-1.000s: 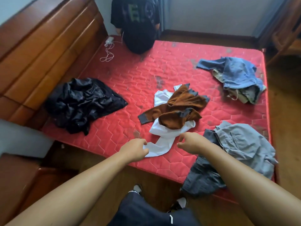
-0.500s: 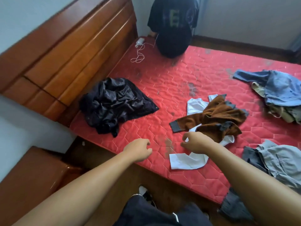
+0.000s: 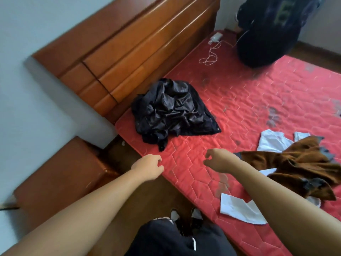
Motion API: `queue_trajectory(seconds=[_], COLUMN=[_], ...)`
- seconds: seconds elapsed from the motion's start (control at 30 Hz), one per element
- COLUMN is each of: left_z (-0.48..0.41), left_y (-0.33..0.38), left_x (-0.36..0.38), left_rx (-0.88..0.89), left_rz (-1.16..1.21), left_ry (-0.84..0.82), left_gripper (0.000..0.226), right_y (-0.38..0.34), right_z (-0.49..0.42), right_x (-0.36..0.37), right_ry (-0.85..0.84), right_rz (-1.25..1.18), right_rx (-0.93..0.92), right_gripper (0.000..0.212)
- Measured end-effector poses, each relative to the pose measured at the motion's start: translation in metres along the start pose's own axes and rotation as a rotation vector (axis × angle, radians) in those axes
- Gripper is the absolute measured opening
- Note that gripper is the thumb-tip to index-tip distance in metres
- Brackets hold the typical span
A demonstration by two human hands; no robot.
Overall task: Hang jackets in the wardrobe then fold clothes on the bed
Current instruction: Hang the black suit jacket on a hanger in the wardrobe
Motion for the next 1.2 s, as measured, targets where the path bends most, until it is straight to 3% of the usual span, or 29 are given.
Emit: queue_trajectory(seconds=[0.37, 0.5, 0.73, 1.0, 1.07, 1.2], left_z=[-0.08, -0.137, -0.257, -0.354, -0.359, -0.345], left_y=[-0.098, -0.147, -0.239, -0.282, -0.286, -0.29], left_x=[-0.039, -0.044, -0.036, -0.013, -0.015, -0.039], left_rx=[-0.084, -0.066, -0.122, -0.093, -0.09, -0.058], left_rz=[0.066, 0.046, 0.209, 0.375, 0.449, 0.598], left_ry=[0.02, -0.012, -0.079, -0.169, -0.088, 0.262], left_gripper=[0.045, 0.041, 0.044, 0.058, 0.051, 0.016], right_y=[-0.099, -0.143, -0.233, -0.303, -0.308, -0.304], right_z=[-0.124, -0.184, -0.307, -0.4, -0.412, -0.413], right_x=[-0.04, -0.049, -0.038, -0.019, -0.024, -0.037], right_ry=[-0.012, 0.046, 0.118, 0.211, 0.289, 0.381], right_rz=[0.05, 0.108, 0.214, 0.296, 0.301, 0.306], right_rx=[-0.065, -0.037, -0.08, -0.091, -0.054, -0.055], right_gripper=[0.046, 0.062, 0.078, 0.111, 0.102, 0.042])
Point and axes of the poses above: each hand's wrist, its own z-axis away from the middle knuckle, its own x-axis out of the palm, y = z × x, the point moved 3 cm from there along -z, towards the middle knuckle, and after that the axes turned 8 degrees about x, right-handed, at the moved point
